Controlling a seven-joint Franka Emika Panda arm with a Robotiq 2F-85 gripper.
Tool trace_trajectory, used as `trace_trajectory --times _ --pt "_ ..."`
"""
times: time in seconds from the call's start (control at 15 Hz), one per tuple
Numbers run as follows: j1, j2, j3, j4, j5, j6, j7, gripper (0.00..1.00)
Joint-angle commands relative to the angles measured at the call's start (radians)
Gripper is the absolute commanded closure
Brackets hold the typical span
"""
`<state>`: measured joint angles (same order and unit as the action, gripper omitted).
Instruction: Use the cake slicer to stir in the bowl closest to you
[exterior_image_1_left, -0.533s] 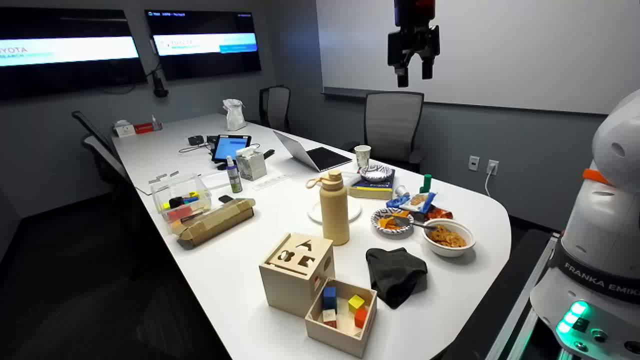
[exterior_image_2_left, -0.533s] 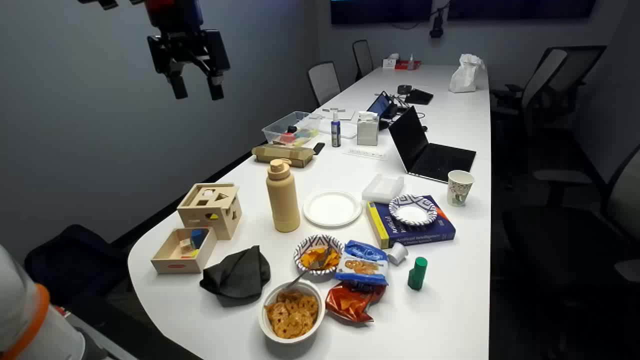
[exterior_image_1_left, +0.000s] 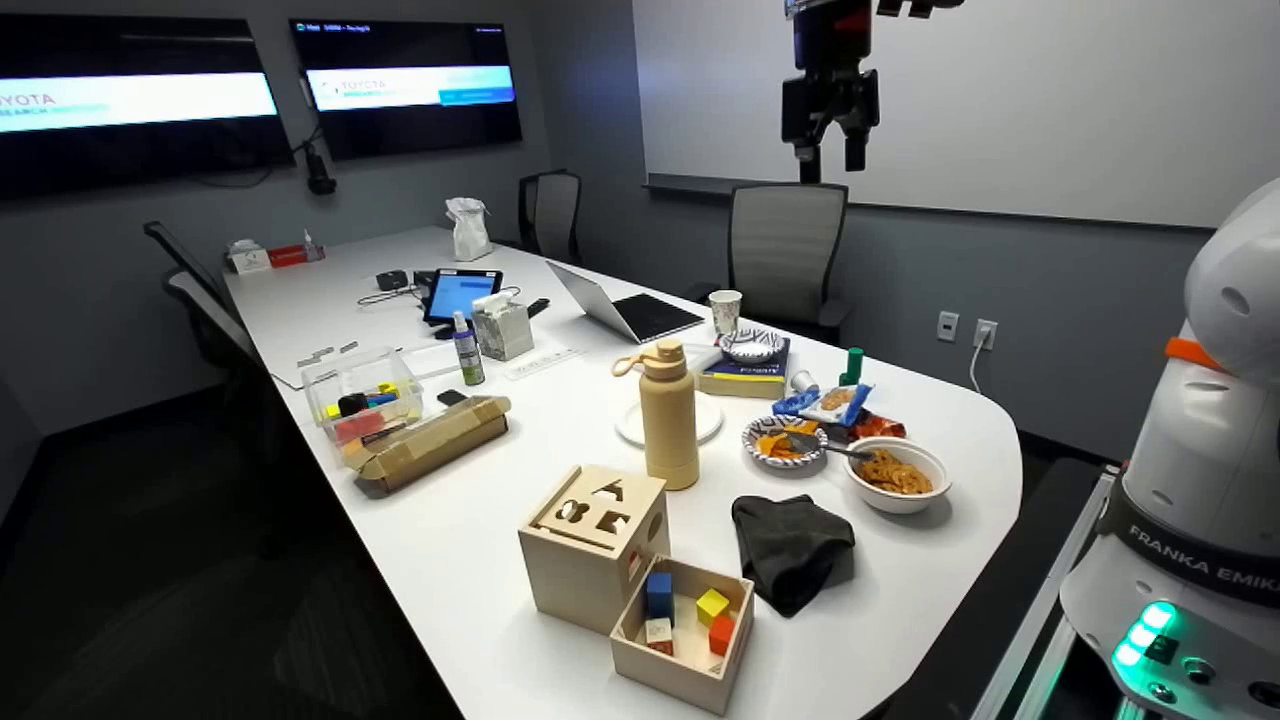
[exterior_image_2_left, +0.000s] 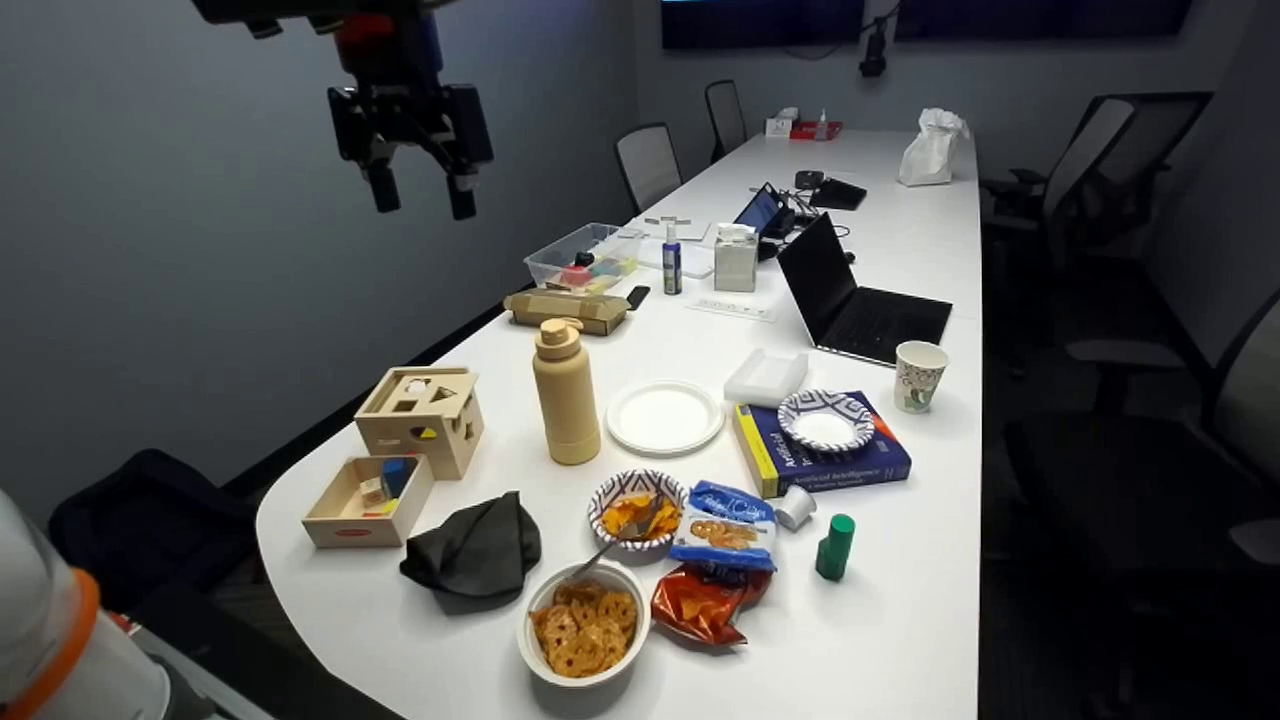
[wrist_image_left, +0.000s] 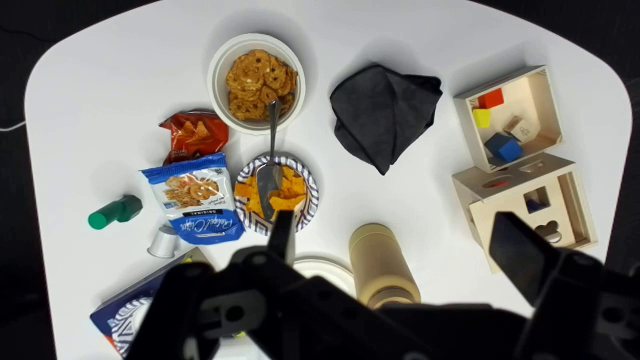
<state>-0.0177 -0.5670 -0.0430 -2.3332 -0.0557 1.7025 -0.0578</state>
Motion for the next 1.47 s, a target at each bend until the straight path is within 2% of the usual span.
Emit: trace_trajectory --times 0.0,0.33,0.6,1.07,1.4 --pt "-0.003 0.104 -0.102 0.004 0.059 0.05 -0.135 0.0" --pt "-0.02 0.298 -0.205 0.012 0.154 0.113 -0.317 0.0" --pt "-0.052 0.464 -0.233 0.016 0.24 0.152 -0.435 0.0" --pt "-0.163 0.718 -0.203 -0.035 0.448 0.254 -0.592 0.0" --pt "-0.24 0.829 -0.165 -0.054 0.529 0.344 -0.684 0.0"
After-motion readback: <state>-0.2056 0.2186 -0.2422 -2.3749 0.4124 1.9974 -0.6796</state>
